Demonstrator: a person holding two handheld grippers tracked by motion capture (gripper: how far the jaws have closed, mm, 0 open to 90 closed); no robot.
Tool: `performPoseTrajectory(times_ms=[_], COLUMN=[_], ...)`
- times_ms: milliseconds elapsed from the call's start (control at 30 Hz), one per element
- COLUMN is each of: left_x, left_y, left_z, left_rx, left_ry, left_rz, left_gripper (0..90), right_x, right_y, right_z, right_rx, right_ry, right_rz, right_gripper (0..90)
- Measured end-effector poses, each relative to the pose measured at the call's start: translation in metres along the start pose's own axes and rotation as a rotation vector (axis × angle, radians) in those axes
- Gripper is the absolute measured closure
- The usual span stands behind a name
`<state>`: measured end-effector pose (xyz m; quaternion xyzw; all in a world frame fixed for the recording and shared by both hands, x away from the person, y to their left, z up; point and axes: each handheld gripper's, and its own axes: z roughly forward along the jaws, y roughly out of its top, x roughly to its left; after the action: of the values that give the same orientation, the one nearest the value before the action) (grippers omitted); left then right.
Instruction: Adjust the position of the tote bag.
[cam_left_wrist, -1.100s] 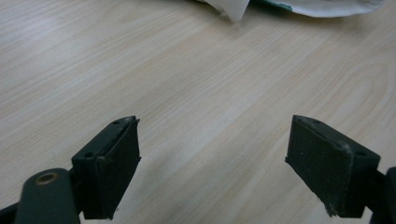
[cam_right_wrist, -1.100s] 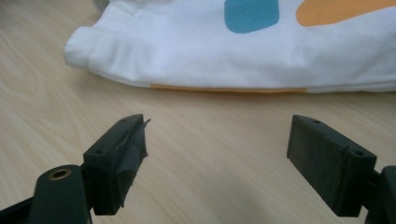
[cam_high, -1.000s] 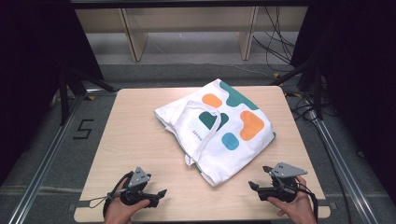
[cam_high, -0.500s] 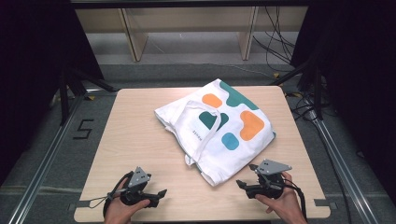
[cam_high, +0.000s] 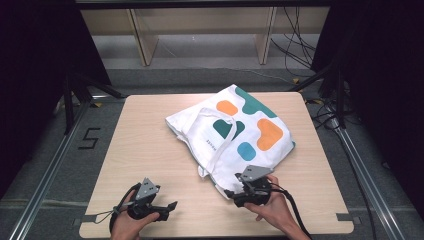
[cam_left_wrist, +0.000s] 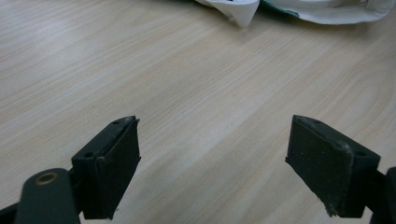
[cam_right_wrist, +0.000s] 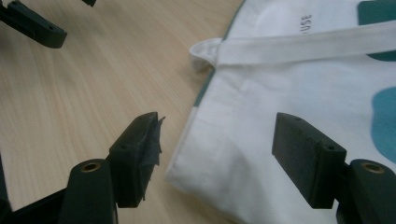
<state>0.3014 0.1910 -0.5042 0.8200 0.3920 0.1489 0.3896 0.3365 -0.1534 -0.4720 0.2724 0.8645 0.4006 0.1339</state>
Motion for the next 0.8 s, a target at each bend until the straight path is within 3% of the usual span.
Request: performPoseTrajectory(times_ms=[67, 233, 267, 300, 433, 467, 500, 533, 567, 600, 667, 700, 800], left_x=[0.001, 0.002, 0.002, 0.001, 0.001, 0.001, 0.001, 0.001, 0.001, 0.001, 0.001, 0.001, 0.001], left_y=[0.000, 0.000, 0.000, 0.000, 0.000, 0.001, 0.000, 0.000, 0.000, 0.000, 0.000, 0.000, 0.000], left_z=[0.000, -0.002, -0.001, -0.001, -0.001, -0.001, -0.001, -0.001, 0.000, -0.002, -0.002, -0.001, -0.001], left_rx=[-0.001, 0.008, -0.004, 0.000, -0.001, 0.003, 0.000, 0.002, -0.015, 0.001, -0.008, -0.012, -0.003], left_ry=[0.009, 0.000, 0.010, 0.009, 0.001, 0.001, 0.004, 0.009, 0.004, 0.003, 0.009, 0.005, 0.010], left_rz=[0.005, 0.017, 0.014, 0.010, 0.014, 0.022, 0.003, 0.011, -0.002, 0.015, 0.002, -0.005, 0.004], left_gripper=[16.3, 16.3, 16.3, 16.3, 16.2, 16.2, 16.2, 16.2, 16.2, 16.2, 16.2, 16.2, 16.2], right_x=[0.004, 0.008, 0.004, 0.004, 0.005, 0.005, 0.007, 0.007, 0.007, 0.008, 0.005, 0.004, 0.002], right_y=[0.005, 0.011, 0.013, 0.012, 0.012, 0.013, 0.012, 0.012, 0.012, 0.012, 0.012, 0.011, 0.011], right_z=[0.010, 0.030, 0.035, 0.038, 0.042, 0.043, 0.045, 0.044, 0.044, 0.041, 0.036, 0.034, 0.033], right_rx=[0.026, 0.071, 0.142, 0.141, 0.173, 0.177, 0.189, 0.197, 0.212, 0.202, 0.214, 0.207, 0.217], right_ry=[0.001, -0.049, -0.111, -0.124, -0.149, -0.119, -0.128, -0.137, -0.121, -0.132, -0.149, -0.146, -0.154], right_rz=[-0.011, -0.059, -0.146, -0.164, -0.155, -0.155, -0.156, -0.164, -0.160, -0.157, -0.161, -0.139, -0.154], right_gripper=[34.2, 36.5, 36.4, 36.6, 37.6, 38.7, 40.1, 40.4, 40.4, 40.5, 42.2, 42.8, 45.3])
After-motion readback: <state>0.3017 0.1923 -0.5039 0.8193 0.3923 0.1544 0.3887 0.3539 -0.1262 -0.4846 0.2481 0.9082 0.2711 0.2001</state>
